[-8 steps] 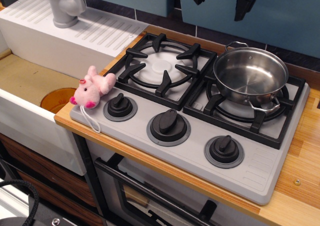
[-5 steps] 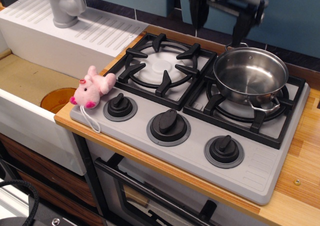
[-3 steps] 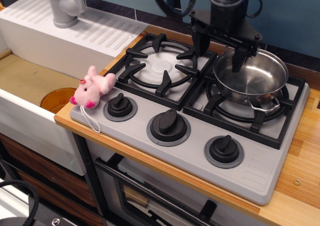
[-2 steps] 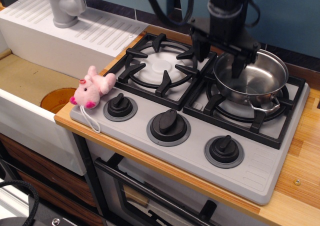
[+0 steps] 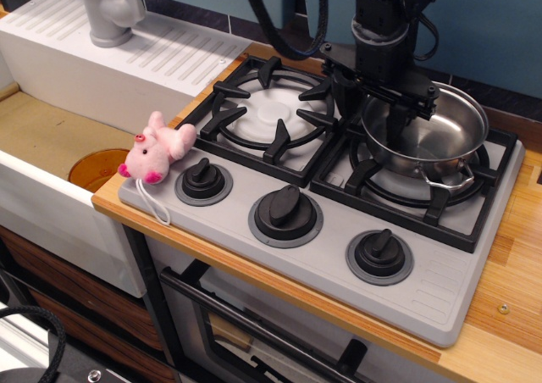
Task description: Put pan on stove and put stuffedpig in pan
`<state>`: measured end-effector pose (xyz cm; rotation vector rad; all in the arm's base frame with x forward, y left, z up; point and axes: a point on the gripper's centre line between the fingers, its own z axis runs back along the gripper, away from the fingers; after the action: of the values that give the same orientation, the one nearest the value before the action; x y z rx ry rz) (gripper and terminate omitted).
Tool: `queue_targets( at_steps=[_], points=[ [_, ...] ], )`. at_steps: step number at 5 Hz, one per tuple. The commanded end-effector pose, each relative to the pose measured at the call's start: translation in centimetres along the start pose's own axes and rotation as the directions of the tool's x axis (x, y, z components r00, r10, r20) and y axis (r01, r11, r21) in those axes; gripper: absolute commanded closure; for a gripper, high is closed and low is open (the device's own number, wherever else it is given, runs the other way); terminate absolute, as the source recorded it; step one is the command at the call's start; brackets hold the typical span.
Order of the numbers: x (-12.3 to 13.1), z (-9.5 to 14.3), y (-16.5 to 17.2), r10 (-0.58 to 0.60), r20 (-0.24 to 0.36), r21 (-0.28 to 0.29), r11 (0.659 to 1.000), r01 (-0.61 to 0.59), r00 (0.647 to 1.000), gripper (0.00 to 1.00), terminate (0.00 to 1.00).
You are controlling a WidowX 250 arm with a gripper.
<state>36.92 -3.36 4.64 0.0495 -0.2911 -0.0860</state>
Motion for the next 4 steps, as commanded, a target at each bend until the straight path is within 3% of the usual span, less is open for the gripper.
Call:
queue_targets(
  at_steps=[1,3,4],
  points=[
    [0.8,1.2,0.1,-0.005,0.009,-0.019,1.0,0.005,1.0,1.0,0.0],
    [1.4,2.6,0.8,-0.025,-0.022,-0.018,1.0,0.025,0.999,1.0,0.0],
    [1.9,5.0,1.5,-0.035,-0.051,0.01,0.999,0.036,0.998,1.0,0.0]
  ],
)
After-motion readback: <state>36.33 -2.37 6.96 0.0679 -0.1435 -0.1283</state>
